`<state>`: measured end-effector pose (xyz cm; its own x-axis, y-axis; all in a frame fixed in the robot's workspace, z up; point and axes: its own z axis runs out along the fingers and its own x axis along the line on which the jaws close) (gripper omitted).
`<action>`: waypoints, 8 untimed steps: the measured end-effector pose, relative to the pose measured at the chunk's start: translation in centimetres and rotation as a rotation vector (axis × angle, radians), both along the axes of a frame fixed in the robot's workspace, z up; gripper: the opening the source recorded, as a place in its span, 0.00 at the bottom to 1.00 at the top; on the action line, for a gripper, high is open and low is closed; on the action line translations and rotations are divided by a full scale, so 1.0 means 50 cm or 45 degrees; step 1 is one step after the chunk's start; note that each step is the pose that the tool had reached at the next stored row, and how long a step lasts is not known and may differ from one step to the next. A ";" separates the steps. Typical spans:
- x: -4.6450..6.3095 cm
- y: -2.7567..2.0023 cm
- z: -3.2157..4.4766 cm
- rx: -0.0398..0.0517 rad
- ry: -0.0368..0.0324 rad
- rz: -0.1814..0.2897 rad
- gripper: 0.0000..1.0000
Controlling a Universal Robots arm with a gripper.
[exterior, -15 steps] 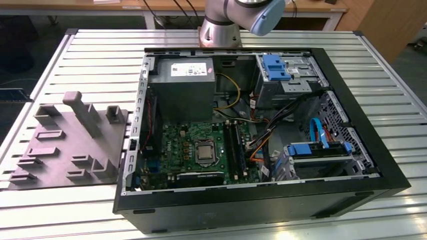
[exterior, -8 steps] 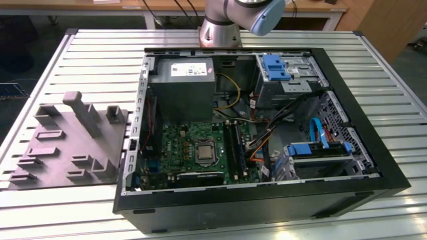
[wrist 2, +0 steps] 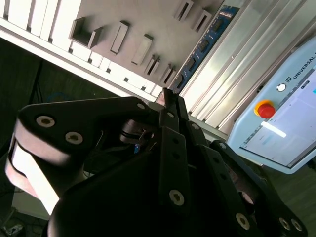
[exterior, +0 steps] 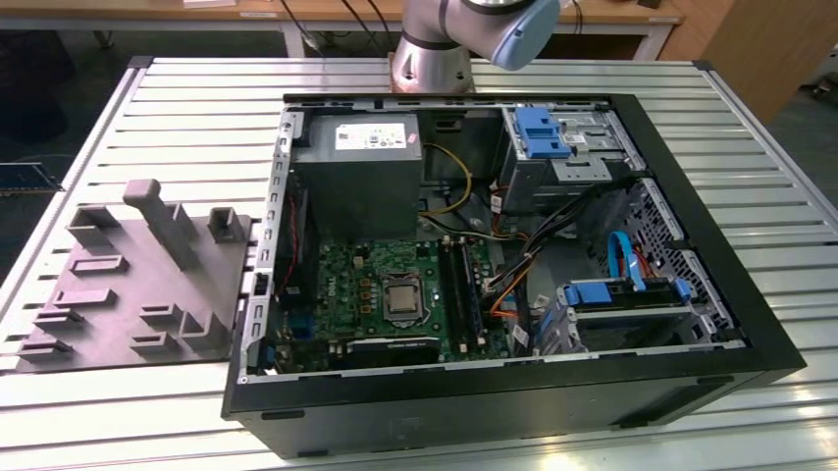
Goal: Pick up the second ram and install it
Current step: 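Pick up the second ram and move it above second insertion slot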
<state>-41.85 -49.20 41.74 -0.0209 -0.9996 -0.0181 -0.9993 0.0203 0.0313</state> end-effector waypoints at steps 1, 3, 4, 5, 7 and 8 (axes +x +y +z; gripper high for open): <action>0.005 0.0000 0.000 0.000 -0.0001 0.000 0.13; 0.015 0.0000 0.000 0.000 -0.0001 0.000 0.13; 0.020 0.0000 0.000 0.000 -0.0001 0.000 0.13; 0.027 0.0000 0.000 0.000 0.0000 0.000 0.13; 0.040 0.0000 0.000 0.000 0.0000 0.000 0.13; 0.047 0.0000 0.000 0.000 -0.0001 0.000 0.13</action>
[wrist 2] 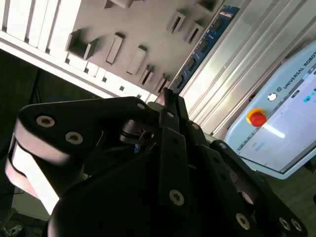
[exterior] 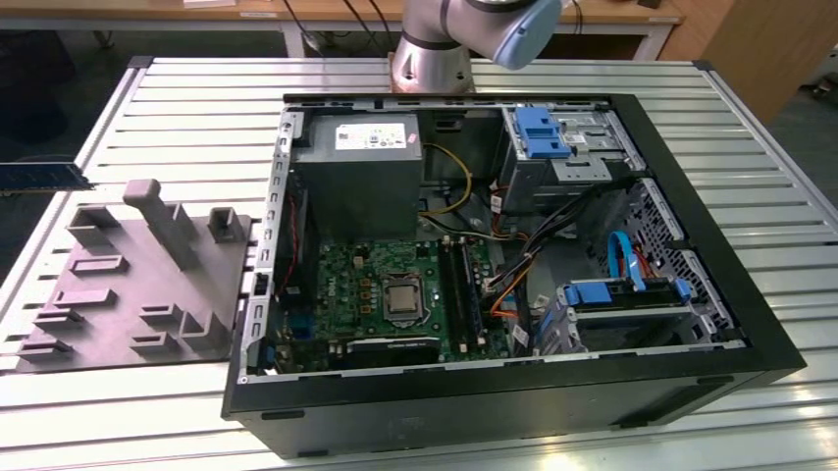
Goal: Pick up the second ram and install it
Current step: 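Pick up the second ram and move it above second insertion slot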
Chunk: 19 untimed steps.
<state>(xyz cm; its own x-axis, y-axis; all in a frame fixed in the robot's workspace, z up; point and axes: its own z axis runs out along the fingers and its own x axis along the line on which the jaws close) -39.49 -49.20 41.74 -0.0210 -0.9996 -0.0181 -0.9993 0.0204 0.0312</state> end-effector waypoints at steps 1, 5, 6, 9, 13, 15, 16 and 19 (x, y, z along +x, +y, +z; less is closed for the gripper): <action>0.006 0.0000 0.000 0.000 -0.0001 0.000 0.13; 0.036 0.0000 0.000 0.000 -0.0001 0.000 0.13; 0.043 -0.0001 0.000 0.000 -0.0001 0.000 0.13; 0.064 0.0000 0.000 0.000 0.0001 0.000 0.13; 0.099 -0.0001 0.000 0.000 0.0001 0.000 0.13; 0.117 0.0000 0.000 0.000 0.0002 0.000 0.13; 0.126 0.0000 0.000 0.000 0.0002 0.000 0.13; 0.154 0.0000 0.000 0.000 0.0004 0.000 0.13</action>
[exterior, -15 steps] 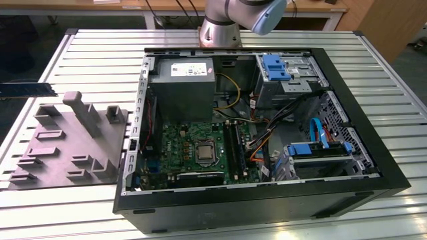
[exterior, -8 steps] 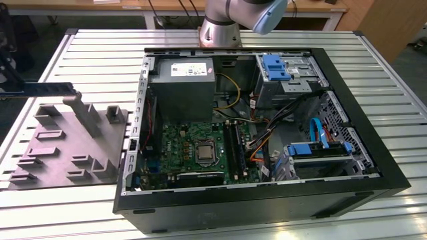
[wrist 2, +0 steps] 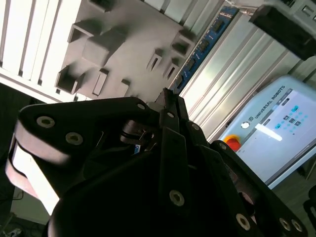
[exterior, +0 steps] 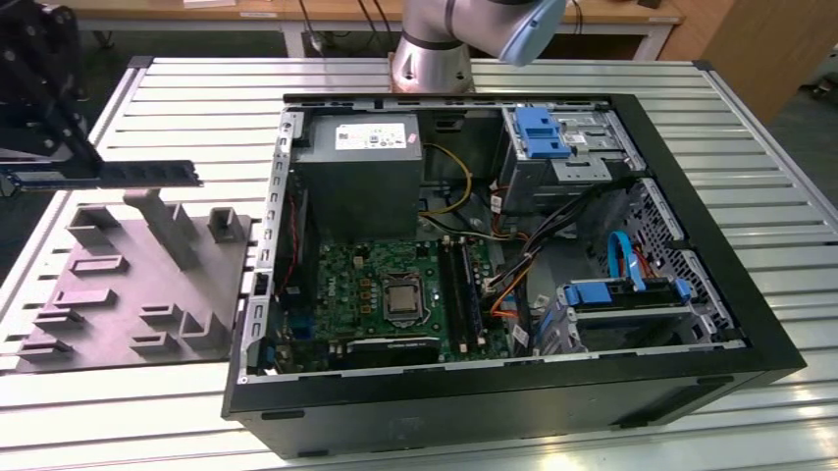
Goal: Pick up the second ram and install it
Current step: 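Pick up the second ram and move it above second insertion slot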
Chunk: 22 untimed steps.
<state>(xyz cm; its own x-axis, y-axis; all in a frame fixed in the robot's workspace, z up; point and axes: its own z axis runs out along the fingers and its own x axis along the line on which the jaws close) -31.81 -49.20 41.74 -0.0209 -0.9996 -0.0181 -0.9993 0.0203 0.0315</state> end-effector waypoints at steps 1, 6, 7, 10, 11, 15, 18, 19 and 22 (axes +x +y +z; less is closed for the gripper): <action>0.009 0.0001 0.000 0.000 0.0000 0.000 0.13; 0.055 0.0000 0.000 0.000 0.0003 0.000 0.13; 0.064 0.0000 0.000 0.000 0.0003 0.000 0.13; 0.091 0.0000 0.000 0.000 0.0003 0.000 0.13; 0.100 0.0000 0.000 0.000 0.0004 0.000 0.13; 0.136 0.0000 0.000 0.000 0.0006 0.000 0.13; 0.164 0.0000 0.000 0.000 0.0008 0.000 0.13; 0.173 0.0000 0.000 0.000 0.0008 0.000 0.13; 0.200 0.0000 0.000 0.000 0.0008 0.000 0.13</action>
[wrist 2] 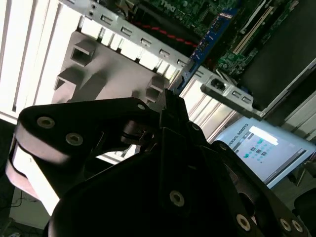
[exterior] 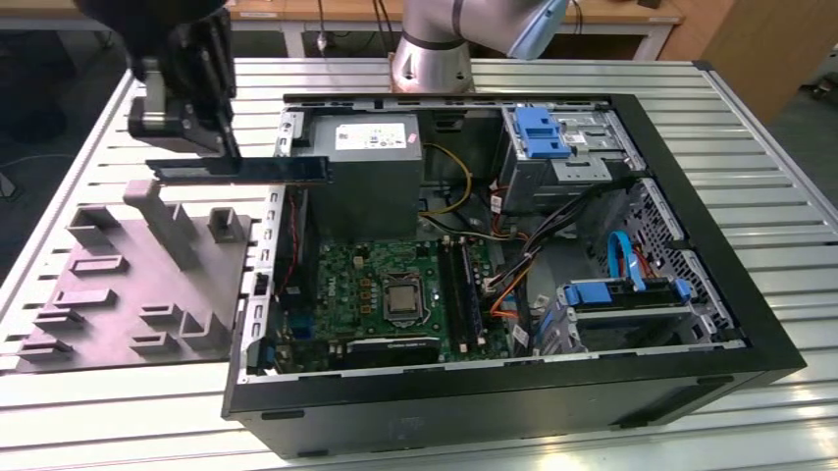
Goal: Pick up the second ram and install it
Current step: 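Pick up the second ram and move it above second insertion slot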
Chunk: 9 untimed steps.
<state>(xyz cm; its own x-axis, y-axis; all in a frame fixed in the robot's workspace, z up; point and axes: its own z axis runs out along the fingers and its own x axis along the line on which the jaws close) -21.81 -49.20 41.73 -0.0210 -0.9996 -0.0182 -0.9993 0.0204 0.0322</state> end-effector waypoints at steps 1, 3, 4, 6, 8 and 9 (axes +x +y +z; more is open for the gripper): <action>0.009 -0.0001 0.000 0.000 0.0000 0.000 0.13; 0.028 0.0000 0.000 0.000 0.0002 0.000 0.13; 0.037 0.0000 0.000 0.000 0.0002 0.000 0.13; 0.055 0.0000 0.000 0.000 0.0003 0.000 0.13; 0.072 0.0000 0.000 0.000 0.0004 0.000 0.13; 0.082 0.0000 0.000 0.000 0.0005 0.000 0.13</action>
<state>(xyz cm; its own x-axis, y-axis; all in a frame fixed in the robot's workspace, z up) -17.70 -49.20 41.73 -0.0210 -0.9996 -0.0180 -0.9993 0.0204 0.0326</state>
